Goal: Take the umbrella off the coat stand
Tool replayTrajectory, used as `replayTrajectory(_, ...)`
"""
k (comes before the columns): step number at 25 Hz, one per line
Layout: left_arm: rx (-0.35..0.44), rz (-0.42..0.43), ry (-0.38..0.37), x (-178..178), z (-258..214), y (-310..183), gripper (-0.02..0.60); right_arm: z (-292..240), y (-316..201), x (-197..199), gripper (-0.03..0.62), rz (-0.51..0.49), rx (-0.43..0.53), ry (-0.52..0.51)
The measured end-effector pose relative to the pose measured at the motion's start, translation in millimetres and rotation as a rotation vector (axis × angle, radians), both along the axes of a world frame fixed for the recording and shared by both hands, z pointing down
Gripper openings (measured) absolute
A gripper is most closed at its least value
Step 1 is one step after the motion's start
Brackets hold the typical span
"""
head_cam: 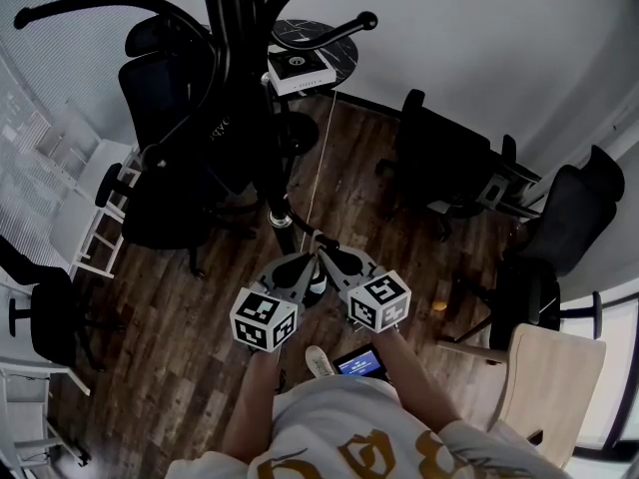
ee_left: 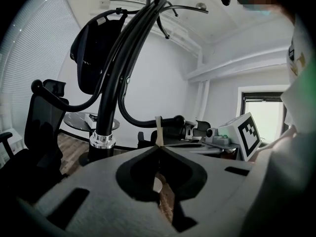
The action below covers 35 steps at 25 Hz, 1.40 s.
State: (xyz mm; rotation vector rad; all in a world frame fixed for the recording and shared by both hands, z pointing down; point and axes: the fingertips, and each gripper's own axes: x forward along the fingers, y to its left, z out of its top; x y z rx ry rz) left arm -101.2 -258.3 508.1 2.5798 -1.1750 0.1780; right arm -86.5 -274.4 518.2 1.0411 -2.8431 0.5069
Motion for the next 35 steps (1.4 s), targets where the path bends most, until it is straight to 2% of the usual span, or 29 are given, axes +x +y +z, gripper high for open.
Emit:
replayTrajectory(6, 0.012, -0.006, 0.03, 2.6, -11.3, 2.2, 0.023, -10.5, 1.3, 7.0, 0.014, 0.012, 0.014, -0.02)
replayTrajectory(14, 0.008, -0.018, 0.109, 3.7, -26.0, 1.7, 0.023, -25.3, 1.0, 15.6, 0.014, 0.026, 0.044, -0.037)
replayTrajectory(35, 0.039, 0.005, 0.119, 18.4, -43.3, 9.5, 0.023, -41.3, 10.8, 38.1, 0.014, 0.064, 0.067, -0.079)
